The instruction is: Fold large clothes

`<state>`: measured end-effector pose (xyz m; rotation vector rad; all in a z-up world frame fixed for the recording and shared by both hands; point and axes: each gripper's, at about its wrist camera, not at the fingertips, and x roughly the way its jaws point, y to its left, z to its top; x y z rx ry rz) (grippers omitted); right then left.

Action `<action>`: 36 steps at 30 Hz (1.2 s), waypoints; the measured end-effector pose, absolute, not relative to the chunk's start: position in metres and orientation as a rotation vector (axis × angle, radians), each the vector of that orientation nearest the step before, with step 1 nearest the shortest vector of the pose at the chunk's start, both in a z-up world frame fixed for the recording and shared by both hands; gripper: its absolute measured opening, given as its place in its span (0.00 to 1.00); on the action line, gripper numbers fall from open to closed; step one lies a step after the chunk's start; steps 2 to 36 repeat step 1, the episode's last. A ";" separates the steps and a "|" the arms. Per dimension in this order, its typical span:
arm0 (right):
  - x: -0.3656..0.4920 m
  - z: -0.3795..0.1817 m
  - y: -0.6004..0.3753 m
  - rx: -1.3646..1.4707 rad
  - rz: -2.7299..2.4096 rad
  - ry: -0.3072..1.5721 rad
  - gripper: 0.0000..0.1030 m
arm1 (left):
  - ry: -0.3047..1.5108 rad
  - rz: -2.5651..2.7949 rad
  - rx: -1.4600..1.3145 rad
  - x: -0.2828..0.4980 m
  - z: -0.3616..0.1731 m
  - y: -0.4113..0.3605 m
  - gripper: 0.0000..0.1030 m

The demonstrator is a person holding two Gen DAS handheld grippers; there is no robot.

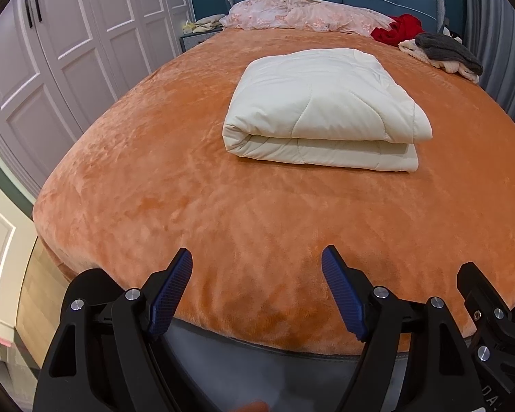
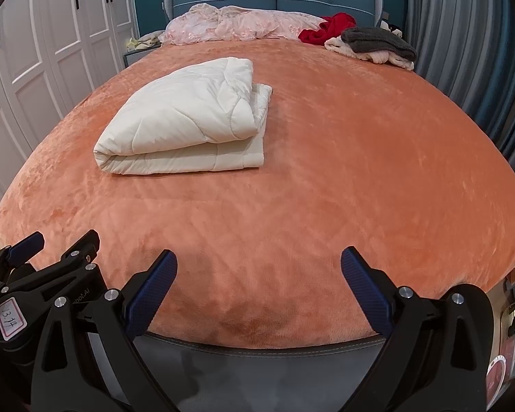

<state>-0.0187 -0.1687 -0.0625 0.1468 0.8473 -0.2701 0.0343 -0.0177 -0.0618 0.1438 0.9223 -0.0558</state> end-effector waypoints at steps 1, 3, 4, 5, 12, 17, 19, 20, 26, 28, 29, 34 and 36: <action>-0.019 -0.062 -0.168 0.148 -0.270 0.847 0.91 | 0.922 -0.055 0.145 0.034 -0.062 -0.018 0.72; -0.019 -0.062 -0.168 0.148 -0.270 0.847 0.91 | 0.922 -0.055 0.145 0.034 -0.062 -0.018 0.72; -0.019 -0.062 -0.168 0.148 -0.270 0.847 0.91 | 0.922 -0.055 0.145 0.034 -0.062 -0.018 0.72; -0.019 -0.062 -0.168 0.148 -0.270 0.847 0.91 | 0.922 -0.055 0.145 0.034 -0.062 -0.018 0.72; -0.019 -0.062 -0.168 0.148 -0.270 0.847 0.91 | 0.922 -0.055 0.145 0.034 -0.062 -0.018 0.72; -0.019 -0.062 -0.168 0.148 -0.270 0.847 0.91 | 0.922 -0.055 0.145 0.034 -0.062 -0.018 0.72; -0.019 -0.062 -0.168 0.148 -0.270 0.847 0.91 | 0.922 -0.055 0.145 0.034 -0.062 -0.018 0.72; -0.019 -0.062 -0.168 0.148 -0.270 0.847 0.91 | 0.922 -0.055 0.145 0.034 -0.062 -0.018 0.72; -0.019 -0.062 -0.168 0.148 -0.270 0.847 0.91 | 0.922 -0.055 0.145 0.034 -0.062 -0.018 0.72; -0.019 -0.062 -0.168 0.148 -0.270 0.847 0.91 | 0.922 -0.055 0.145 0.034 -0.062 -0.018 0.72; -0.019 -0.062 -0.168 0.148 -0.270 0.847 0.91 | 0.922 -0.055 0.145 0.034 -0.062 -0.018 0.72; -0.019 -0.062 -0.168 0.148 -0.270 0.847 0.91 | 0.922 -0.055 0.145 0.034 -0.062 -0.018 0.72; -0.019 -0.062 -0.168 0.148 -0.270 0.847 0.91 | 0.922 -0.055 0.145 0.034 -0.062 -0.018 0.72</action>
